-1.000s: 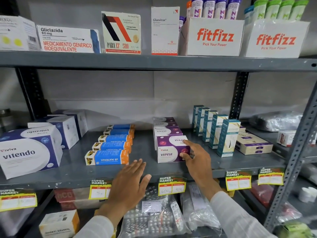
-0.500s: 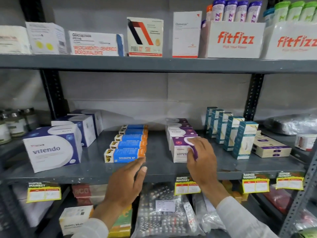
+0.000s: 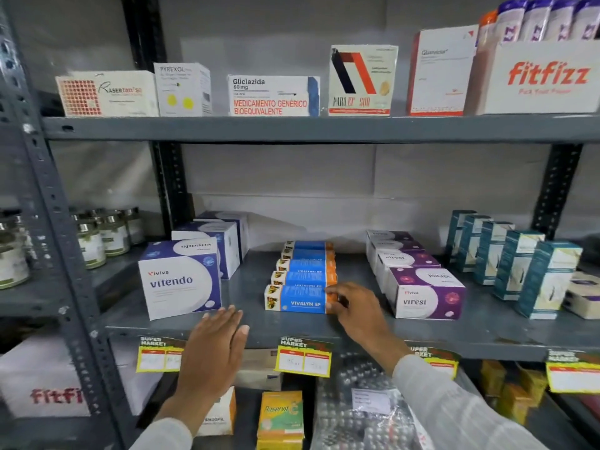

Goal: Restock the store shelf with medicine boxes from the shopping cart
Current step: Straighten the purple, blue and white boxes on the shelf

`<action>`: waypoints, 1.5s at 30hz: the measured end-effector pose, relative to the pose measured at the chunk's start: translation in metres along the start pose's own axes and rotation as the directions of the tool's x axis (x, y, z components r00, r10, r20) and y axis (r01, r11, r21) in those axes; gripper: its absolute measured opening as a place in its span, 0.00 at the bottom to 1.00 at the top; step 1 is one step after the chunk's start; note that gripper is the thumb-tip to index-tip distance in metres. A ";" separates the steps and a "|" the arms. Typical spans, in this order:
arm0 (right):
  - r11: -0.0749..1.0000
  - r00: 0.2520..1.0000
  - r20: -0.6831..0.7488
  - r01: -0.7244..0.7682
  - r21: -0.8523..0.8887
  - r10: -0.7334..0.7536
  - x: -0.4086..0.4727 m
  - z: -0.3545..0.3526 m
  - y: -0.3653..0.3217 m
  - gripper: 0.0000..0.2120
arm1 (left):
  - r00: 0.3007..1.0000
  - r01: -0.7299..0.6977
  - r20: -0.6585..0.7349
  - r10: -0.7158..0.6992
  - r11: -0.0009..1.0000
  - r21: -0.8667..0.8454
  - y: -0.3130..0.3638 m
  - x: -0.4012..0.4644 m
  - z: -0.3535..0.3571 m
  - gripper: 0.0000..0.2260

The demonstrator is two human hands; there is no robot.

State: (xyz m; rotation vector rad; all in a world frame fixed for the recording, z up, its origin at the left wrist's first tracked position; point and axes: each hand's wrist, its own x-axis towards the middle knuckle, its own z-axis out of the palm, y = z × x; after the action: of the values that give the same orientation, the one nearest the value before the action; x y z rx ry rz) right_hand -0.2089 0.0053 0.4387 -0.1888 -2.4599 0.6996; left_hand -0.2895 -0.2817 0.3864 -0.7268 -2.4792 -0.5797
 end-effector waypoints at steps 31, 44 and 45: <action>0.904 0.973 0.230 -0.094 0.418 -0.005 0.000 0.072 -0.144 0.32 | 0.812 0.272 -0.143 -0.566 0.584 -0.765 -0.063 0.018 -0.079 0.20; 0.750 0.902 0.414 -0.356 0.558 0.120 0.020 0.154 -0.193 0.38 | 0.878 0.411 0.318 -0.357 0.222 -0.884 -0.116 0.071 -0.103 0.29; 0.735 0.905 0.406 -0.360 0.575 0.125 0.020 0.156 -0.192 0.39 | 0.876 0.420 0.331 -0.351 0.216 -0.882 -0.120 0.073 -0.102 0.29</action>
State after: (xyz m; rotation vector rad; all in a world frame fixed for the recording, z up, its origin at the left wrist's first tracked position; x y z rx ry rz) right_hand -0.3098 -0.2218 0.4390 -0.1324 -2.3566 1.7862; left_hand -0.3800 -0.3983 0.4769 -0.4188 -2.1259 -2.3902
